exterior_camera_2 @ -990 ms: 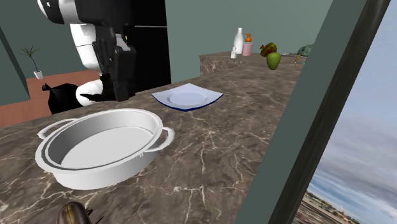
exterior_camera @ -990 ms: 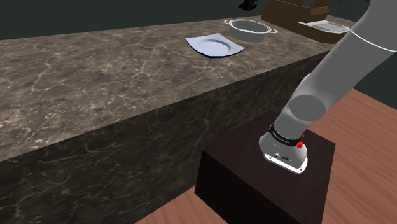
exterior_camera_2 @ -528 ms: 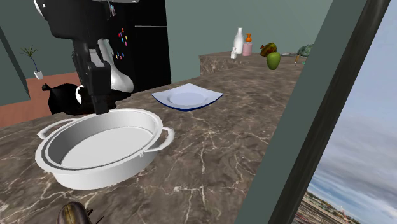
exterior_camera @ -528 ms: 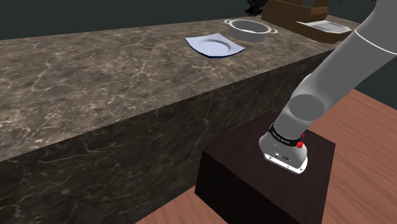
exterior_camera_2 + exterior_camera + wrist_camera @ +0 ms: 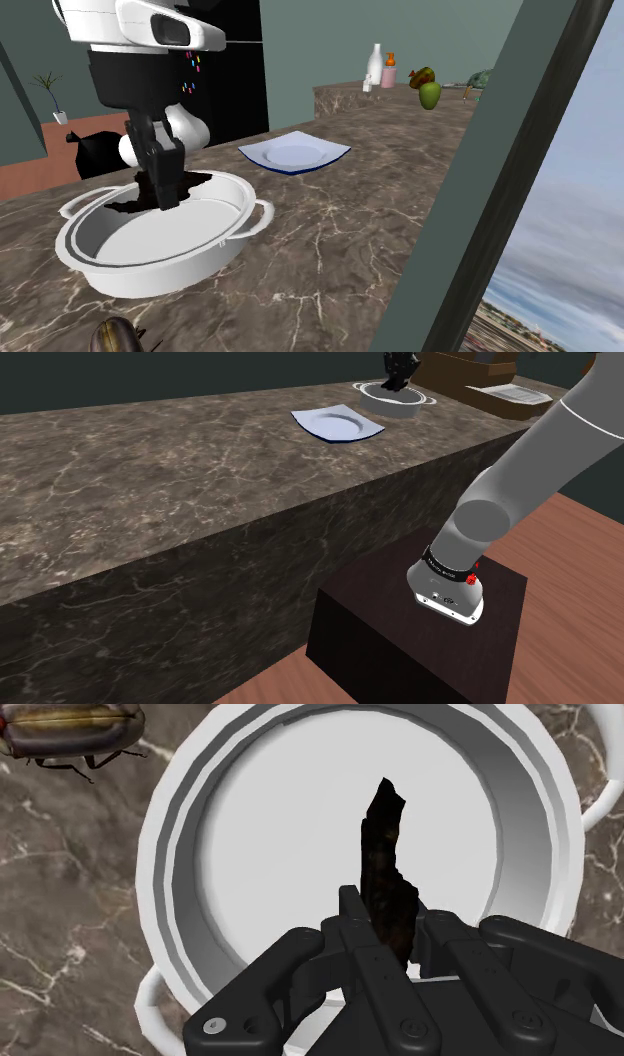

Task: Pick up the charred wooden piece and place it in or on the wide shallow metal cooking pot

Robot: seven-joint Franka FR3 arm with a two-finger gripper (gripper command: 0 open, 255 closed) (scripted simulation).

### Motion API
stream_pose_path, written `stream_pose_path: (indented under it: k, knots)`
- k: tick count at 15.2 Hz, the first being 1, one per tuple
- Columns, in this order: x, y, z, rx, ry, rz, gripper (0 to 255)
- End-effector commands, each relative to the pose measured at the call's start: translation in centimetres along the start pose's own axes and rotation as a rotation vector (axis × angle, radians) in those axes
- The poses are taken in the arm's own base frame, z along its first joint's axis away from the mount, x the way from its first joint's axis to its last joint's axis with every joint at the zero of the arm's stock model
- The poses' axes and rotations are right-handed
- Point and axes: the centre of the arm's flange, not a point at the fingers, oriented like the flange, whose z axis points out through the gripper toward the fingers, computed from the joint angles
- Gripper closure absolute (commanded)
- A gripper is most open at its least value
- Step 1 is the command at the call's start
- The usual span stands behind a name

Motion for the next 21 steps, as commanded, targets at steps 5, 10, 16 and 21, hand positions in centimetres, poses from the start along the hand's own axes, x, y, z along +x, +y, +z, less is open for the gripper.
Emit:
stream_pose_path:
  k: [5,10,16,21]
  knots:
    - [-0.1,0.0,0.3,-0.001,0.000,0.000,255]
    - [-0.1,0.0,0.3,-0.001,0.000,0.000,0]
    - [-0.1,0.0,-3.7,-0.001,0.000,0.000,0]
    - [-0.1,0.0,-4.7,-0.001,0.000,0.000,0]
